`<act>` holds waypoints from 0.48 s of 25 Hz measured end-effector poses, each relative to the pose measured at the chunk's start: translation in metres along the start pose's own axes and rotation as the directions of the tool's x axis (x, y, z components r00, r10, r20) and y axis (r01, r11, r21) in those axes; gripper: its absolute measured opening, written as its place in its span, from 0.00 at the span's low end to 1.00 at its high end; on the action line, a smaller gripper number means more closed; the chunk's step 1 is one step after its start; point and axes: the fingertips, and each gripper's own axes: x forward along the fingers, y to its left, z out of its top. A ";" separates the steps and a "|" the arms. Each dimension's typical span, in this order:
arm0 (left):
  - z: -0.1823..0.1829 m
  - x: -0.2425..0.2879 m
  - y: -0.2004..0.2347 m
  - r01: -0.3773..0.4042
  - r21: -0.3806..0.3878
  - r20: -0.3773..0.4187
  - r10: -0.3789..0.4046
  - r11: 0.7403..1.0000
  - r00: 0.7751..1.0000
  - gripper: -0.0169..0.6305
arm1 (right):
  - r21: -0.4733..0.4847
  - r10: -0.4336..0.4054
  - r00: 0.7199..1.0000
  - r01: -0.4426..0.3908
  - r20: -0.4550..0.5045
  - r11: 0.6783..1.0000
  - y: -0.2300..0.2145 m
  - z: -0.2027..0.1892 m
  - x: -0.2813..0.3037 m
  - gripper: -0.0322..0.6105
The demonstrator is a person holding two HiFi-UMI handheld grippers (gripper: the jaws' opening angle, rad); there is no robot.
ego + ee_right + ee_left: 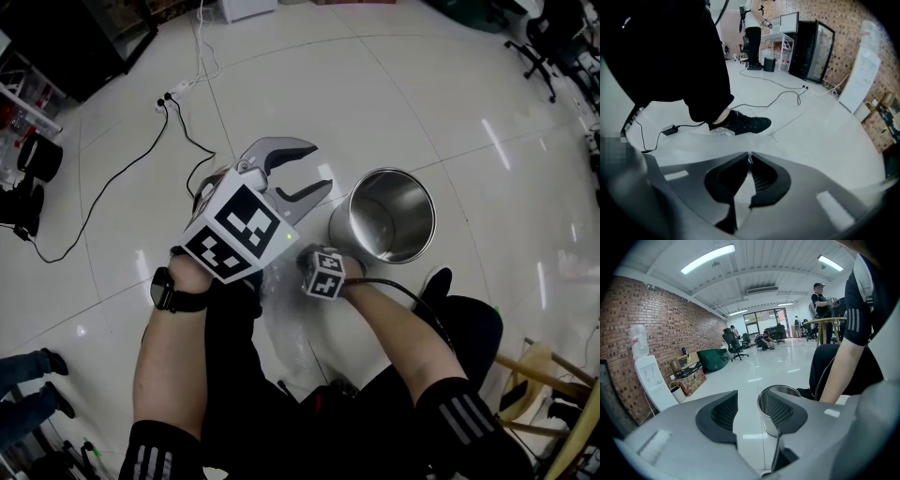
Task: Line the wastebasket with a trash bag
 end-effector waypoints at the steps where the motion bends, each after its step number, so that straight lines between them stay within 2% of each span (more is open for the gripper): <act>1: 0.001 0.001 0.000 0.002 -0.004 0.005 -0.002 1.000 1.000 0.31 | -0.003 -0.014 1.000 0.014 0.015 1.000 -0.004 0.007 -0.011 0.06; 7: 0.004 0.009 -0.002 0.008 -0.004 0.009 -0.008 1.000 1.000 0.31 | 0.026 -0.077 0.989 0.074 0.129 0.997 -0.023 0.041 -0.087 0.06; 12: 0.009 0.009 -0.001 -0.005 -0.006 0.023 0.006 1.000 1.000 0.31 | 0.042 -0.181 0.956 0.176 0.231 0.984 -0.045 0.069 -0.166 0.06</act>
